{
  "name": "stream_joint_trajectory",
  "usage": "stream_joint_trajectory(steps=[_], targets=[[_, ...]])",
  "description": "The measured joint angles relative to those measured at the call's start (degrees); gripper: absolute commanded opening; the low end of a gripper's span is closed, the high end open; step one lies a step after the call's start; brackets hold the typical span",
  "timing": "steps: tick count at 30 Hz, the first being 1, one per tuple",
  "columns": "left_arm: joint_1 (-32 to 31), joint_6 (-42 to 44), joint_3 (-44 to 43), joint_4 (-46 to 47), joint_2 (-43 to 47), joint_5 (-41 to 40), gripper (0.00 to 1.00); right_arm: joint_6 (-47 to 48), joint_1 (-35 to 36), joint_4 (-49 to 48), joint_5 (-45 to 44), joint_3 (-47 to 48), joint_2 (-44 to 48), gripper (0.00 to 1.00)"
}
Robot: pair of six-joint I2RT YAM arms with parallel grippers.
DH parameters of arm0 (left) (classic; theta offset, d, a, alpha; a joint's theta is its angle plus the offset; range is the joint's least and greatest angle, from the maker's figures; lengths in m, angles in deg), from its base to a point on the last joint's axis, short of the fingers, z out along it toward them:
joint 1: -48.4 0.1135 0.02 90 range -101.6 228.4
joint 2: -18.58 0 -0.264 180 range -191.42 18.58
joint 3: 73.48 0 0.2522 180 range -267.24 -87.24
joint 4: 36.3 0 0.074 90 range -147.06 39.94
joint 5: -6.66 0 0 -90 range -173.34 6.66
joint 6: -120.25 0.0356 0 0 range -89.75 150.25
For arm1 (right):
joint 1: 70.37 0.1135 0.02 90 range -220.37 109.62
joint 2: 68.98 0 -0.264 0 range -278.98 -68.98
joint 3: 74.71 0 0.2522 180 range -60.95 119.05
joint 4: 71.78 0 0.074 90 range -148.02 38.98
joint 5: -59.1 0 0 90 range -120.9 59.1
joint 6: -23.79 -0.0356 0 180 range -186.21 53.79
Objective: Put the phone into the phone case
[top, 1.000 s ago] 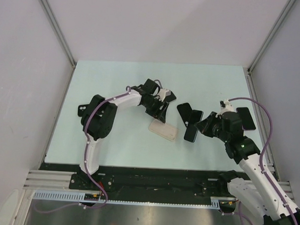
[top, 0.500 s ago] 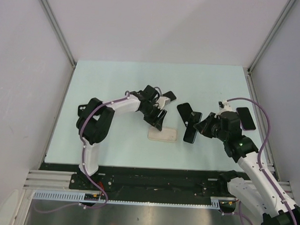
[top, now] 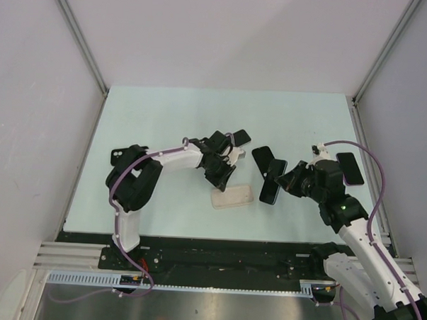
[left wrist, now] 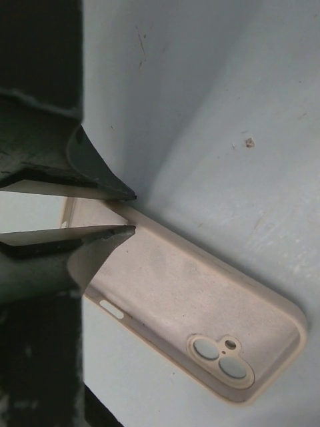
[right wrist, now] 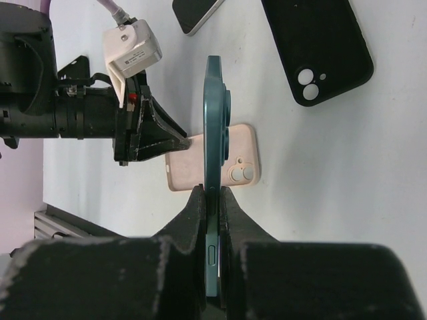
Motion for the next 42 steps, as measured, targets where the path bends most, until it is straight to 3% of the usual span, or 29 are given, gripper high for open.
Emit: stream_joint_trajectory(steps=[5,11,20,22,23,26,29,31,35,37,38,42], targets=[[-0.8,-1.6,2.2,1.4,1.6,-4.3,0.00,-0.1,0.0,-0.1,0.2,0.0,0.3,0.00],[-2.1,-8.1,4.9,3.8,3.7,-9.8,0.00,-0.2,-0.1,-1.3,1.7,-1.0,0.5,0.00],[-2.1,-31.7,15.9,10.5,11.0,-15.8,0.01,-0.2,-0.1,-4.0,4.7,-2.5,-1.4,0.00],[-2.0,-36.6,20.1,13.4,13.7,-15.9,0.12,-0.3,0.0,-5.1,5.6,-3.3,-2.0,0.00],[-2.0,-38.8,21.7,14.1,15.1,-15.8,0.28,-0.4,0.0,-5.4,5.9,-3.5,-2.3,0.00],[-2.9,-44.1,25.7,14.7,18.7,-15.1,0.56,-0.5,0.8,-6.6,6.4,-4.0,-3.2,0.00],[-4.3,-47.3,28.6,14.5,22.6,-14.2,0.61,-0.8,2.4,-8.8,6.9,-4.4,-4.4,0.00],[-4.7,-48.2,29.8,13.6,25.2,-13.8,0.55,-1.1,3.7,-10.3,7.4,-4.6,-5.5,0.00],[-3.1,-48.0,30.0,13.7,28.3,-12.0,0.14,-1.7,7.6,-14.4,7.6,-4.7,-9.1,0.00],[-0.8,-46.8,30.0,14.2,29.2,-11.0,0.04,-2.8,9.4,-17.3,7.7,-4.7,-11.6,0.00],[0.5,-46.2,30.0,14.5,29.4,-10.6,0.00,-3.4,9.9,-18.8,7.8,-4.7,-13.0,0.00],[5.0,-44.1,30.5,16.9,29.5,-8.7,0.00,-6.5,10.6,-24.5,8.0,-4.7,-19.2,0.00]])
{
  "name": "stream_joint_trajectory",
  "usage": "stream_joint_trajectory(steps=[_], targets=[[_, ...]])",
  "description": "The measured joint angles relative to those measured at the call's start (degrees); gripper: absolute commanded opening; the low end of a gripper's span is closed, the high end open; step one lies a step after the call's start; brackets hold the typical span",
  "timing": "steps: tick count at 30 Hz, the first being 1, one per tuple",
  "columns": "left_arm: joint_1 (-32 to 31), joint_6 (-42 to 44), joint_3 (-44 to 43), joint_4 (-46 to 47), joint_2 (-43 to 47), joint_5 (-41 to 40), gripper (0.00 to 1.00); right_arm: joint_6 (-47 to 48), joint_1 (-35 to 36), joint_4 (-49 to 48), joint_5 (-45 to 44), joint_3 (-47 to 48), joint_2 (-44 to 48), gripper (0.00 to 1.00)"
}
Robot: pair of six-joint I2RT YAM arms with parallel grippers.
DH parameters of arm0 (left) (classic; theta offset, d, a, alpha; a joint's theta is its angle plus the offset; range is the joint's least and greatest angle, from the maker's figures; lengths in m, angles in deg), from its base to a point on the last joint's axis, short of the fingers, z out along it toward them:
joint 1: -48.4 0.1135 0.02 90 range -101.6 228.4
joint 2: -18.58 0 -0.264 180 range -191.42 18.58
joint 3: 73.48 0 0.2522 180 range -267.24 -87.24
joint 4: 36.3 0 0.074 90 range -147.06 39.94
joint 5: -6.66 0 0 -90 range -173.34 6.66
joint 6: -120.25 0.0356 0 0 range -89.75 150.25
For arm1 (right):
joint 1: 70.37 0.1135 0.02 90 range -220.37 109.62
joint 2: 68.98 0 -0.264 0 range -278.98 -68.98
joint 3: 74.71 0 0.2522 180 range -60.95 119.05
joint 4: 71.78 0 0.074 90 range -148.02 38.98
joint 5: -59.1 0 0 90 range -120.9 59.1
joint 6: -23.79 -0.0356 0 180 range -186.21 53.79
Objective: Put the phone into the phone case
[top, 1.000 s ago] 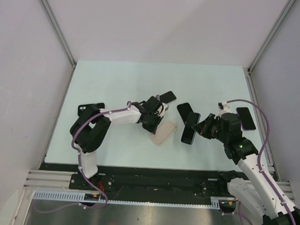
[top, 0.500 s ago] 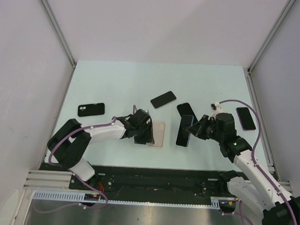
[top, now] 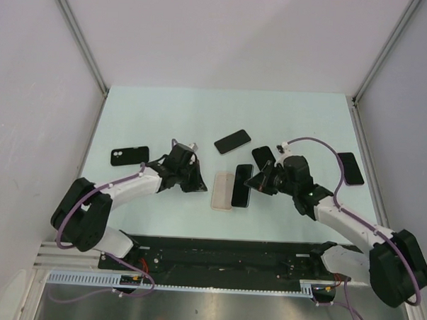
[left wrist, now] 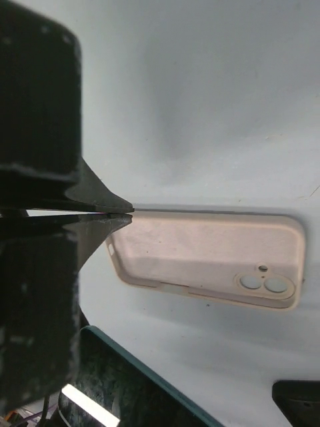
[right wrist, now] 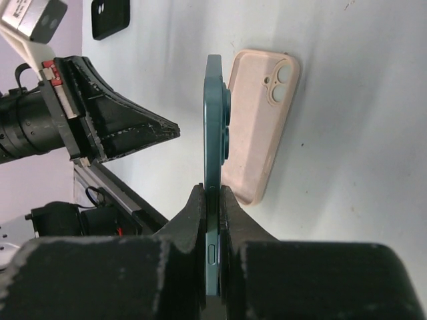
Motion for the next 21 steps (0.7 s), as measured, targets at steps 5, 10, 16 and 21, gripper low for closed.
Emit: stream_joint_trajectory(steps=[5,10,16,21], targets=[[2.4,1.9,0.7,3.4,-2.0,2.7,0.00,-3.6,0.8,-6.8,0.1,0.0,-7.3,0.00],[2.4,2.8,1.0,5.7,-5.6,4.8,0.00,-6.0,1.8,-11.4,0.2,0.0,-12.5,0.00],[2.4,2.6,3.5,10.2,-8.4,8.2,0.00,-7.9,2.0,-15.1,0.7,0.0,-18.3,0.00],[2.1,2.5,5.2,13.3,-9.1,10.4,0.00,-8.7,2.1,-18.0,1.6,0.0,-22.7,0.00]])
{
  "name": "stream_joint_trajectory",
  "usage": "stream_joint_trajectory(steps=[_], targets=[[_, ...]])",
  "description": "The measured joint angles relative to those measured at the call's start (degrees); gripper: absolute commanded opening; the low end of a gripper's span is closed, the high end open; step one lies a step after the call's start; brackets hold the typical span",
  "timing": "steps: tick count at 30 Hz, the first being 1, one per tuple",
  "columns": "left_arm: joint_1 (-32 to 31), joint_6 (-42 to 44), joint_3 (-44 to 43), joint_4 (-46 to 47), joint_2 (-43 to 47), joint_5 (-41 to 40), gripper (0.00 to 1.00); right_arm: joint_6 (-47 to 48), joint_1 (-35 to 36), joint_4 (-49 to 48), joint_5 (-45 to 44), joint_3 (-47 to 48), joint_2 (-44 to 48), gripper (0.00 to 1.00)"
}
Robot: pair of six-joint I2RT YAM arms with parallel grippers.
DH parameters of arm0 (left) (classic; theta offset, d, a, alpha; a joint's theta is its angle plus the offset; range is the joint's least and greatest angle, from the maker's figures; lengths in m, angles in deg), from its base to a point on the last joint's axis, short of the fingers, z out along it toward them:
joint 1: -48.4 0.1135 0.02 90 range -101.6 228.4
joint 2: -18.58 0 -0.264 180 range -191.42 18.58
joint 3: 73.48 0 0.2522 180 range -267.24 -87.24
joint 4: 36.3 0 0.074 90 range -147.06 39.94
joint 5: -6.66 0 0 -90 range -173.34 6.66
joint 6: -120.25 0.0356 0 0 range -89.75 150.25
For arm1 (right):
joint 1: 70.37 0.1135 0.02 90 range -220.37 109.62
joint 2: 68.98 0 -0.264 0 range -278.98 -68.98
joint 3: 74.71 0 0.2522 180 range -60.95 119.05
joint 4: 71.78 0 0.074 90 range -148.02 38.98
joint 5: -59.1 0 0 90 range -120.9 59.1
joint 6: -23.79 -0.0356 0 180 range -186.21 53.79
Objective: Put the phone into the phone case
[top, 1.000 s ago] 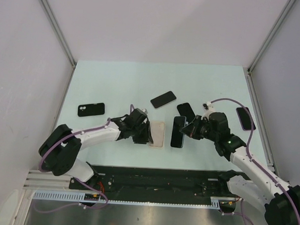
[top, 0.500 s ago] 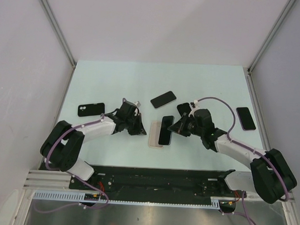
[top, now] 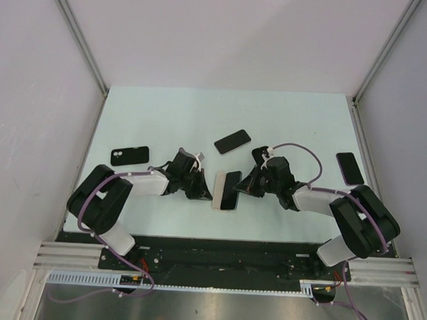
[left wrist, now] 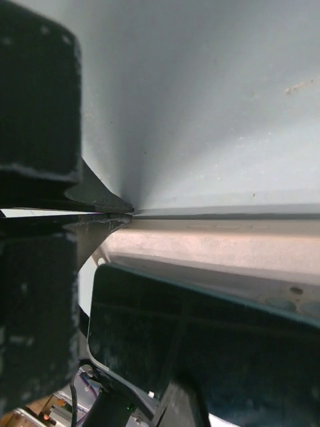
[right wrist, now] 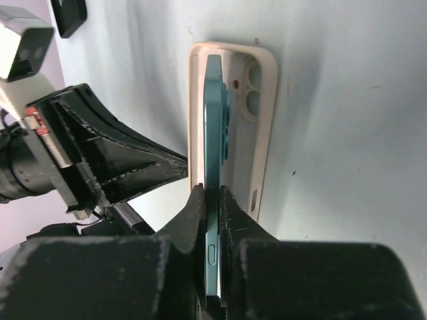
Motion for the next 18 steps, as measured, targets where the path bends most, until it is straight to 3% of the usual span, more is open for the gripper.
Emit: stream_joint_trajectory(steps=[18], targets=[[-2.6,-1.5,3.2,5.3,1.0,0.2,0.00,-2.1,-0.1,-5.0,4.6,1.7,-8.5,0.00]])
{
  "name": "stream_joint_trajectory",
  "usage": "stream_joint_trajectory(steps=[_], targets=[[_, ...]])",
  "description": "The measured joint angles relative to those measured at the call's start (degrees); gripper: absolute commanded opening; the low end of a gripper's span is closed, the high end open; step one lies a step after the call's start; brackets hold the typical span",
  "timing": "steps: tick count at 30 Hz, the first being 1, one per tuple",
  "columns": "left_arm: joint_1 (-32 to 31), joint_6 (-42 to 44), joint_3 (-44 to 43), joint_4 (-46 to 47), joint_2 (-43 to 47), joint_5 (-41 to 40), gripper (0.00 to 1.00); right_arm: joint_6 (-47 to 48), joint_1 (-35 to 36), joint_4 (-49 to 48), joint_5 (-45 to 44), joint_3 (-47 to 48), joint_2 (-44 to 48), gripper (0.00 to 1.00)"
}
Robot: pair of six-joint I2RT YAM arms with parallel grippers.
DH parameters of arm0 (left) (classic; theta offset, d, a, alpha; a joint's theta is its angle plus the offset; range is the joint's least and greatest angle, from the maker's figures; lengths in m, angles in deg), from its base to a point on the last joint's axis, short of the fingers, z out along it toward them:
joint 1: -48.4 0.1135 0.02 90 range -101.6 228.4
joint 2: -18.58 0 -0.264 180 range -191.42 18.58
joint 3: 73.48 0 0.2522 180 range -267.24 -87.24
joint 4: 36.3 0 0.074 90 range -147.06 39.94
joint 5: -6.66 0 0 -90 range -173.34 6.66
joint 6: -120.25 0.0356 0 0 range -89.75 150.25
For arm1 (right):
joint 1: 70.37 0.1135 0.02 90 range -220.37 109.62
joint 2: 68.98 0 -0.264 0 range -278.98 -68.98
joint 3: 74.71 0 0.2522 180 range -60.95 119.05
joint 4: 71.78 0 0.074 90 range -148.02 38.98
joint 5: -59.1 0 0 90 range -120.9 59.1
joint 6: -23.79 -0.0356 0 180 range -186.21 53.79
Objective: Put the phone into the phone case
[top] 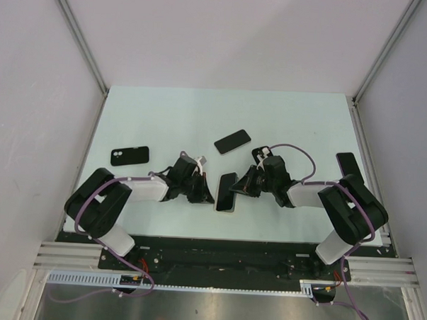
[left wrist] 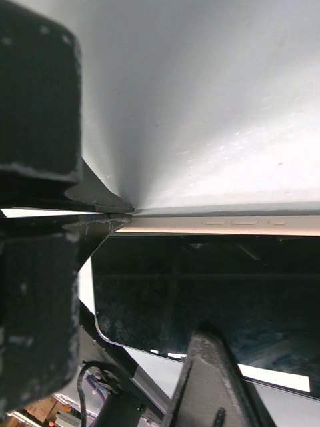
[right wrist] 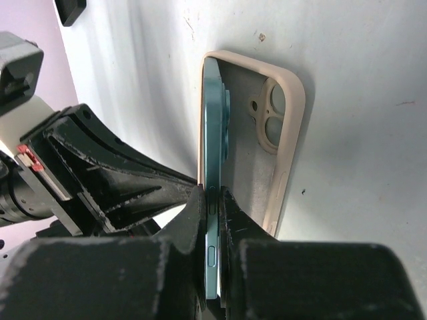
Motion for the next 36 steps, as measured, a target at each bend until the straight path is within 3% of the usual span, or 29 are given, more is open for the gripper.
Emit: stream_joint_trajectory(steps=[17,23,24,27,36], targets=[[-4.2,-2.3,1.8,0.0,2.3,-3.2,0.02,1.8,-1.4,-5.1,5.0,0.7,-4.6,0.01],[-5.7,-1.1,-1.2,-7.3,3.2,-6.3,0.19,2.6,-1.4,-5.1,5.4,1.0,-4.9,0.17],[-5.8,-0.9,-1.6,-8.5,3.7,-6.5,0.27,2.6,-1.4,-5.1,5.4,1.0,-4.9,0.19],[-5.3,-0.1,-2.5,-11.0,5.9,-7.4,0.40,2.8,-1.4,-4.8,5.3,1.0,-4.9,0.24],[-1.2,0.3,-3.4,-12.0,8.5,-8.0,0.45,3.4,-1.9,-1.1,5.3,1.0,-4.6,0.39]])
